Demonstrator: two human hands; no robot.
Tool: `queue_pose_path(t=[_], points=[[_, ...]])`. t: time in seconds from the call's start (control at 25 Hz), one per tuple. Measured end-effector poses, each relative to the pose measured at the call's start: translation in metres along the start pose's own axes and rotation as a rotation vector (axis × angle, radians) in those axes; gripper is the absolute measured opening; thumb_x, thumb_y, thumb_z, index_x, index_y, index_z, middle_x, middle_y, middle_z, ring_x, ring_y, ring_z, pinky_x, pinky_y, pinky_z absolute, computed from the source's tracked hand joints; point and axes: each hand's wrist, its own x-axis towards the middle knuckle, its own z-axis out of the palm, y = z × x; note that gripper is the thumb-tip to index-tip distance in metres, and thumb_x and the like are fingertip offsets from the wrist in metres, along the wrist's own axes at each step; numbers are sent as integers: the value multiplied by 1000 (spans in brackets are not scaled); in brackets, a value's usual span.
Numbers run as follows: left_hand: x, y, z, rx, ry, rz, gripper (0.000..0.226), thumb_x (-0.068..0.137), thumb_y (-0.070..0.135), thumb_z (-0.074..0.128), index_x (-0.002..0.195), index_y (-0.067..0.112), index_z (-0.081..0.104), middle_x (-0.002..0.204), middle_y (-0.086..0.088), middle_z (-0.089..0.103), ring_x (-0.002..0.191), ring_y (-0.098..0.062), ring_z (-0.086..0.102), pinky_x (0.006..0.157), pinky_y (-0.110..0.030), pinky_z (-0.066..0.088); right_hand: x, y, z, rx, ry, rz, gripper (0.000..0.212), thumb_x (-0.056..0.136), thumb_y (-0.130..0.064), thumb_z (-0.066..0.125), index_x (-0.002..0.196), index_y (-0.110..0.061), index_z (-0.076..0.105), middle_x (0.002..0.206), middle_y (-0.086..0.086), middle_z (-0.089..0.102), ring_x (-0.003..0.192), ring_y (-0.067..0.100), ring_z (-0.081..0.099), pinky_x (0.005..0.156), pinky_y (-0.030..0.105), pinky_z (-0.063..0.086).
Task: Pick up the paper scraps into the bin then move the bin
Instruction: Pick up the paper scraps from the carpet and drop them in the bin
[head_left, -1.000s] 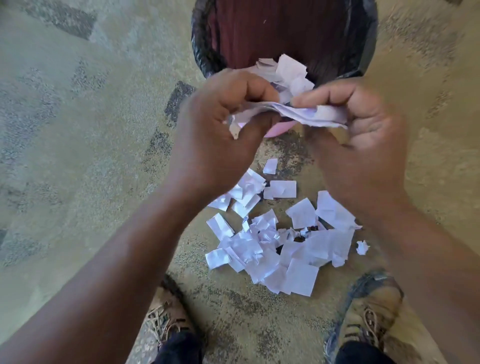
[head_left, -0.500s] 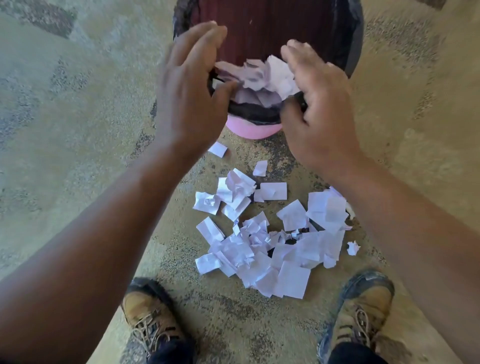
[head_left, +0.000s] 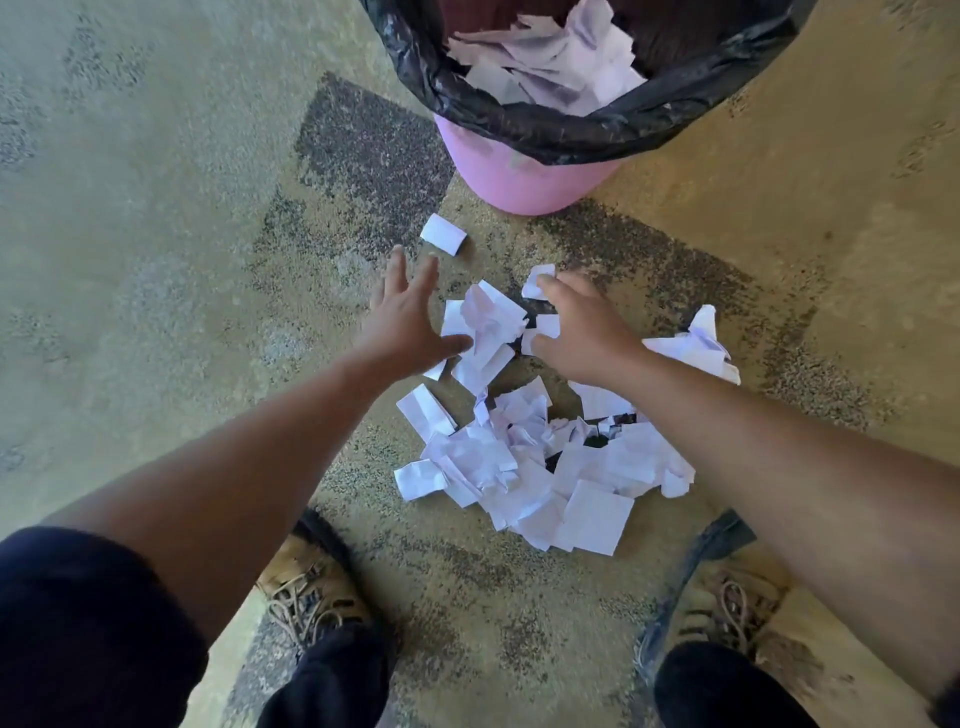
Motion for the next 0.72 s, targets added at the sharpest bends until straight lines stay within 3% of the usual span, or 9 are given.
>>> queue_pose_path(t=[0.08,0.16,0.32,0.4,0.48,0.6,0.72], points=[[14,10,2,65,-92,22,129,69,59,86,163,32,1,167,-8,-29,156,-42,-12,123,-60,11,14,-3,5,-10,-89,38,90,90,-33,68,160,-31,12,169,5,0,151,39,23,114,49,36],[31,21,-1,119,-91,63,138,63,62,88,163,33,-2,166,-8,-32,155,-43,-15,123,-63,14,26,-8,11,30,-89,78,98,88,-36,72,160,-36,6,170,6,-5,153,41,15,116,53,31],[56,39,-12,288,-122,112,145,60,54,93,162,31,-8,167,-7,-30,155,-42,-15,121,-65,19,41,-18,26,122,-22,147,89,93,-24,69,161,-28,12,168,5,10,152,41,16,115,51,30],[60,41,-10,345,-178,133,144,60,49,94,162,30,-5,169,-9,-22,154,-45,-13,120,-66,18,44,-22,36,44,5,90,82,91,-21,71,158,-18,24,160,12,26,144,43,30,114,47,34],[53,38,3,348,-172,168,130,68,39,93,163,30,6,171,-10,-12,156,-45,-5,121,-60,19,43,-25,48,29,25,45,65,88,-17,72,145,-13,41,144,14,39,128,40,48,106,43,44],[34,25,29,271,-41,267,79,85,18,82,153,30,43,170,-7,18,154,-37,22,122,-48,31,37,-29,62,109,40,61,44,88,-8,68,129,-13,52,135,15,45,115,38,58,95,40,48],[23,13,48,129,102,375,41,85,-2,68,118,22,72,141,-5,58,121,-36,58,99,-49,52,31,-32,69,209,67,96,31,88,-10,67,118,-12,59,122,14,61,109,36,61,89,39,50]])
